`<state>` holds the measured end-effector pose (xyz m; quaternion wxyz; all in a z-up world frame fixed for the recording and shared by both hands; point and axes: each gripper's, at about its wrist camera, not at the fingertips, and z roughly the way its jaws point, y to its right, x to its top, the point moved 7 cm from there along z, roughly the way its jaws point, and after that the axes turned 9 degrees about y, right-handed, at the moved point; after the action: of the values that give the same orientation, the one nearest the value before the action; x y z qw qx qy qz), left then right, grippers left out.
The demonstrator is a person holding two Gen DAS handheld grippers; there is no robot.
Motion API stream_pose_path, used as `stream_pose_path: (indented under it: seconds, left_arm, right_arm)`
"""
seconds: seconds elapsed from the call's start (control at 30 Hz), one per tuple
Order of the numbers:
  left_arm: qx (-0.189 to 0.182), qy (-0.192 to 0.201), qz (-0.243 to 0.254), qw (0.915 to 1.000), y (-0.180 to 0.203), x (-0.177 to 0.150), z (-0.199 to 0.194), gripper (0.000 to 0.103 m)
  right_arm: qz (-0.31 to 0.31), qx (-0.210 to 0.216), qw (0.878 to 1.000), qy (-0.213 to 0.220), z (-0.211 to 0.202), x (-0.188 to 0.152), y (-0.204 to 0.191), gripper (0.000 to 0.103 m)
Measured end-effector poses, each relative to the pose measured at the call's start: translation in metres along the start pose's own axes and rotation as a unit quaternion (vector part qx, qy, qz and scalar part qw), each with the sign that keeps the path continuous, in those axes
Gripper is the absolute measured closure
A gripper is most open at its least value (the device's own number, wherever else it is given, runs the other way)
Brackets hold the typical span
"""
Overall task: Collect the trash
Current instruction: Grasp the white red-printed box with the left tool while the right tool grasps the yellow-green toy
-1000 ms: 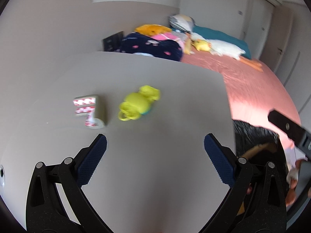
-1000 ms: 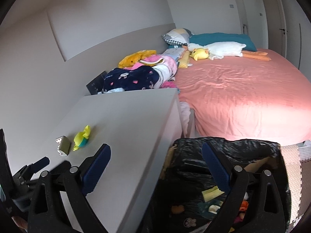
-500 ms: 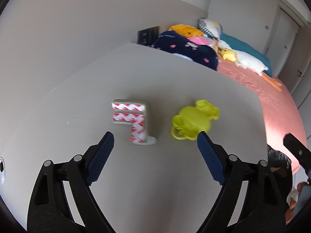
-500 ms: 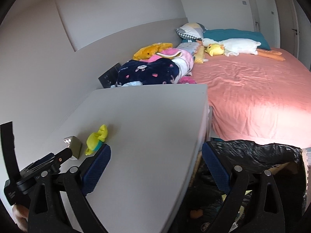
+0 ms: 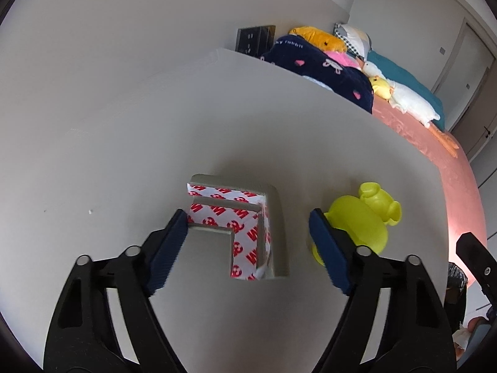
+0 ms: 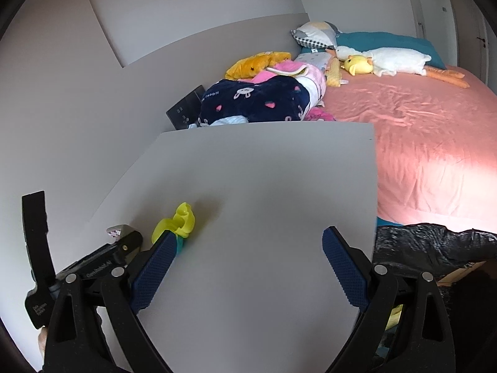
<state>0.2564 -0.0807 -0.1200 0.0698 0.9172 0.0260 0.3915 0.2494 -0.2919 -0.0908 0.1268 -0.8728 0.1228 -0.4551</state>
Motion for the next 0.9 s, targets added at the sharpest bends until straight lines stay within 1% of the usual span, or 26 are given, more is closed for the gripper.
stream_pose_path:
  seconds: [0.03,0.07,0.2,0.37,0.47,0.67,0.77,0.9]
  left_arm:
    - [0.003,-0.002,0.000,1.0000,-0.001,0.000,0.002,0.039]
    - [0.007,0.001,0.003,1.0000,-0.003,0.000,0.003,0.043]
    - [0.007,0.005,0.004,1.0000,-0.007,0.000,0.002,0.044]
    - [0.033,0.023,0.000,0.9992,-0.021,0.006,-0.003,0.044]
    - [0.043,0.032,-0.013,0.9985,-0.034,0.012,-0.009,0.044]
    - [0.085,0.047,-0.037,0.9946,-0.075,0.020,-0.021,0.044]
    - [0.089,0.047,-0.053,0.9935,-0.089,0.021,-0.023,0.044]
    - [0.101,0.054,-0.059,0.9916,-0.102,0.024,-0.031,0.044]
  right_arm:
    - [0.000,0.000,1.000,-0.001,0.003,0.000,-0.002,0.009]
    - [0.000,0.000,1.000,-0.003,0.005,0.000,-0.003,0.009]
    - [-0.003,0.003,1.000,-0.013,0.016,0.000,-0.011,0.009]
    - [-0.008,0.014,0.999,-0.031,0.030,-0.007,-0.025,0.009]
    - [-0.015,0.018,0.999,-0.040,0.038,-0.012,-0.034,0.009]
    - [-0.026,0.024,0.998,-0.058,0.056,-0.019,-0.053,0.009]
    - [-0.029,0.026,0.997,-0.066,0.064,-0.024,-0.061,0.009]
    - [-0.057,0.017,0.996,-0.064,0.073,-0.027,-0.074,0.009]
